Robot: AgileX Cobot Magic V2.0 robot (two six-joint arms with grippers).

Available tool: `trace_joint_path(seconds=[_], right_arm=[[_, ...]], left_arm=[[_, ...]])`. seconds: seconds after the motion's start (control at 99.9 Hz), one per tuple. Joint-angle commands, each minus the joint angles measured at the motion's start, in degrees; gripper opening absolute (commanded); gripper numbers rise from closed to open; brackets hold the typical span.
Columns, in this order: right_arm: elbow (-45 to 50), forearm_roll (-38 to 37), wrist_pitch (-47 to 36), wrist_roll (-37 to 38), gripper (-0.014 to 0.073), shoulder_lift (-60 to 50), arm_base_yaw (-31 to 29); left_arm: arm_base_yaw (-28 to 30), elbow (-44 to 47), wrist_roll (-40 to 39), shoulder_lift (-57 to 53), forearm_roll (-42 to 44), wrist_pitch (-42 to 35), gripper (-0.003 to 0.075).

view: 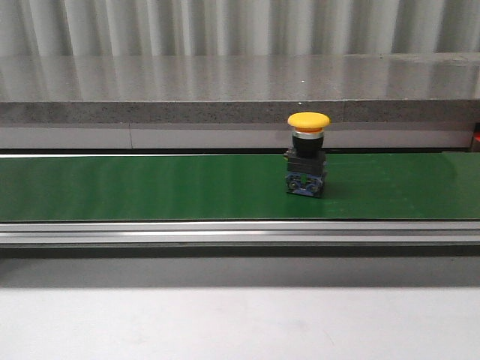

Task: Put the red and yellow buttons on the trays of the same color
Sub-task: 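Release the red button and move the right gripper over the yellow button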

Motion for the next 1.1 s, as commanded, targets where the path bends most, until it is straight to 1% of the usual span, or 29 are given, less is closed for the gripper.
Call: trace_joint_path(seconds=[0.0, 0.16, 0.28, 0.34, 0.49, 0.66, 1.011, 1.061, 1.091], right_arm=[[1.3, 1.8, 0.1, -1.1, 0.0647, -6.1, 1.4], [2.3, 1.8, 7.9, -3.5, 0.0647, -10.0, 6.3], [2.4, 1.8, 14.6, -5.6, 0.0647, -10.2, 11.9], [2.8, 1.8, 16.1, -6.0, 0.0647, -9.8, 14.6], [3.5, 1.8, 13.9, -6.0, 0.0647, -8.2, 21.8], [3.5, 1.8, 10.7, -6.0, 0.0647, -6.2, 27.4], [3.5, 1.8, 3.3, -6.0, 0.0644, 0.0, 32.7], [3.5, 1.8, 2.3, -5.9, 0.0626, 0.8, 33.1], [3.5, 1.8, 1.8, -5.9, 0.0594, 1.2, 33.1]], left_arm=[[-0.5, -1.7, 0.1, 0.0, -1.0, -4.2, -0.0020], [-0.5, -1.7, 0.1, 0.0, -1.0, -4.2, -0.0020], [-0.5, -1.7, 0.1, 0.0, -1.0, -4.2, -0.0020], [-0.5, -1.7, 0.1, 0.0, -1.0, -4.2, -0.0020], [-0.5, -1.7, 0.1, 0.0, -1.0, -4.2, -0.0020], [-0.5, -1.7, 0.1, 0.0, -1.0, -4.2, -0.0020], [-0.5, -1.7, 0.1, 0.0, -1.0, -4.2, -0.0020], [-0.5, -1.7, 0.1, 0.0, -1.0, -4.2, -0.0020], [-0.5, -1.7, 0.1, 0.0, -1.0, -4.2, -0.0020]])
